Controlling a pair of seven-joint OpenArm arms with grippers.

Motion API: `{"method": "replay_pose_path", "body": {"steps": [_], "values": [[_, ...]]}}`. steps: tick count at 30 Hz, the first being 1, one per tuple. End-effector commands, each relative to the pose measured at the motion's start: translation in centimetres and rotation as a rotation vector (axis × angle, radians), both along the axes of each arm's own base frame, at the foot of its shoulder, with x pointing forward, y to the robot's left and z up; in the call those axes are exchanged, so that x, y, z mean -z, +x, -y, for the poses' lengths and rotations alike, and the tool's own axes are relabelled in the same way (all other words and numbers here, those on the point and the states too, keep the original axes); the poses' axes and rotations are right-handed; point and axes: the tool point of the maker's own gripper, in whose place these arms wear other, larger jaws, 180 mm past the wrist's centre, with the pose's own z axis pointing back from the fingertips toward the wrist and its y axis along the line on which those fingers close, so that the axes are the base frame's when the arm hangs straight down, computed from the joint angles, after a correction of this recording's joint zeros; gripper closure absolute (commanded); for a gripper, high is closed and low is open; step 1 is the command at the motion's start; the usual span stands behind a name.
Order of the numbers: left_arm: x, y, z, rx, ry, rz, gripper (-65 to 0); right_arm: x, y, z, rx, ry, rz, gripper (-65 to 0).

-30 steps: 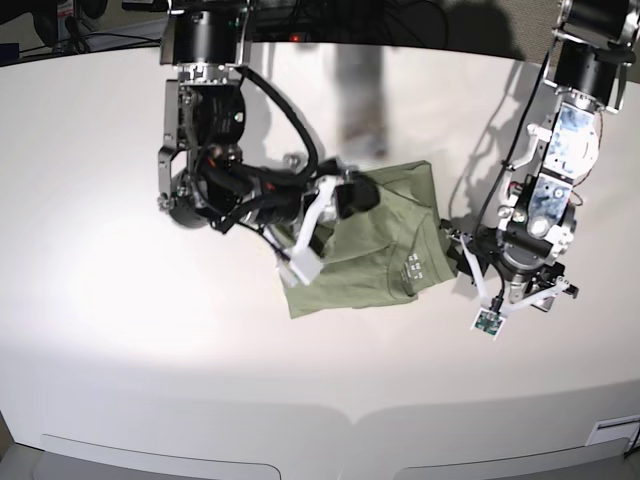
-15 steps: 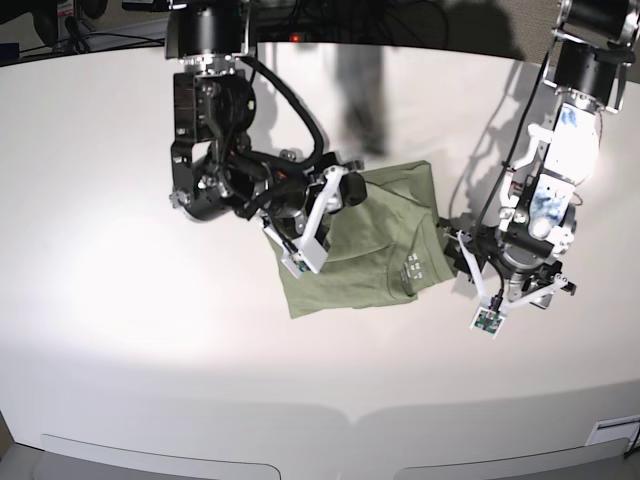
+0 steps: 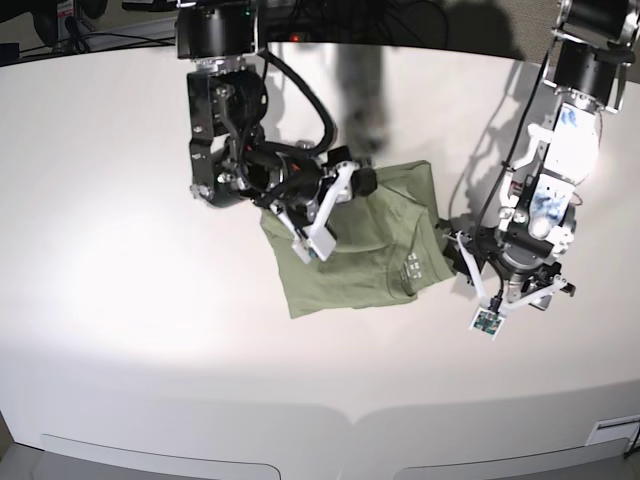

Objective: Fold the T-shirt properly
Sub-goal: 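Press and tuck the folded bundle with the right gripper beside the left gripper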

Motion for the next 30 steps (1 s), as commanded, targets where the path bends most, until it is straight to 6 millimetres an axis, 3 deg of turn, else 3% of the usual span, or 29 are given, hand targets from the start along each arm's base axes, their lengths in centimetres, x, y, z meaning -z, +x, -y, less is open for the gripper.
{"method": "replay_pose_path", "body": {"steps": [1, 8, 17, 23, 30], "values": [[-1.9, 1.2, -0.1, -0.001, 0.000, 0.065, -38.6, -1.7, 1.1, -1.0, 0.008, 0.075, 0.035, -19.4], [-1.9, 1.3, 0.1, 0.025, 0.003, 0.065, -38.6, -5.2, -0.3, -4.7, -0.063, 0.302, -0.006, -19.4], [-1.9, 1.3, 0.2, 0.031, 0.003, 0.065, -38.6, -6.5, -1.7, -8.0, -0.178, 0.319, 0.034, -19.4], [-1.9, 1.3, 0.2, 0.031, 0.004, 0.065, -38.7, -5.3, -1.7, -7.0, -0.293, 0.154, 0.030, -19.5], [-1.7, 1.1, 0.5, 0.032, -0.023, 0.053, -38.7, -3.4, 0.1, -5.5, -0.247, 0.003, 0.106, -19.5]]}}
